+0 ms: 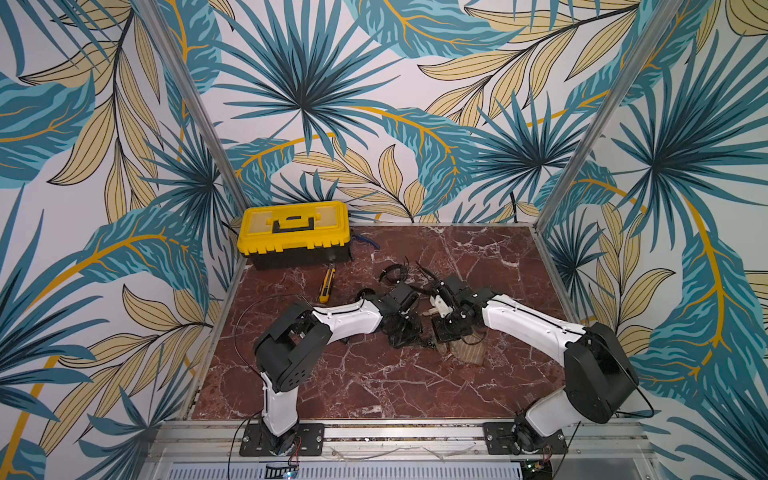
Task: Wipe the watch dial
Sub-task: Wipe the dirt from the watch dial.
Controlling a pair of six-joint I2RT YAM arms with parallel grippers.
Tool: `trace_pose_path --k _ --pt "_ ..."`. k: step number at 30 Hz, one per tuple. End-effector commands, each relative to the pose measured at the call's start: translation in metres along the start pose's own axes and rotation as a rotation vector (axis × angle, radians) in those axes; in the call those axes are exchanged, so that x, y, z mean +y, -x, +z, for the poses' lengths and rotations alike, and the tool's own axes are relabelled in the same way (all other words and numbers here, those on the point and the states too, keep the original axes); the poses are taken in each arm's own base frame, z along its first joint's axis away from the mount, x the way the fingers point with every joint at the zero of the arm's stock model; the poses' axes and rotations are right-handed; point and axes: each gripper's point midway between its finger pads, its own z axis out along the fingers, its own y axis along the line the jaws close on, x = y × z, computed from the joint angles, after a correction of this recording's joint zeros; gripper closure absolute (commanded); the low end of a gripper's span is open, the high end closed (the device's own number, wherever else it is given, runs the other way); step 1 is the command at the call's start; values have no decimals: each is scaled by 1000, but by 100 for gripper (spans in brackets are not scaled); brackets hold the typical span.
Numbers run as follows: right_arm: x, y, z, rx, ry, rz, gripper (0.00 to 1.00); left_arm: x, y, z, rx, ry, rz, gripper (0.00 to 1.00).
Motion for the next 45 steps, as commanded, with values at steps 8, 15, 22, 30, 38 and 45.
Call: trace_pose_path --k 8,15,22,30,38,45 --pt "-21 -22 30 133 -31 99 100 3 0 3 2 2 -11 100" --pt "-51 -31 29 176 -160 134 100 4 -1 4 6 1 -11 100" --pt "-41 -9 -6 48 -140 106 100 4 -1 5 10 -1 -11 100" --pt "2 -4 -8 69 8 5 100 5 -1 6 11 1 -14 100" --pt "-3 -21 24 196 -16 -5 100 6 -1 7 11 3 -19 100" --pt "-28 -25 36 216 -129 55 100 6 -1 6 9 2 -18 100"
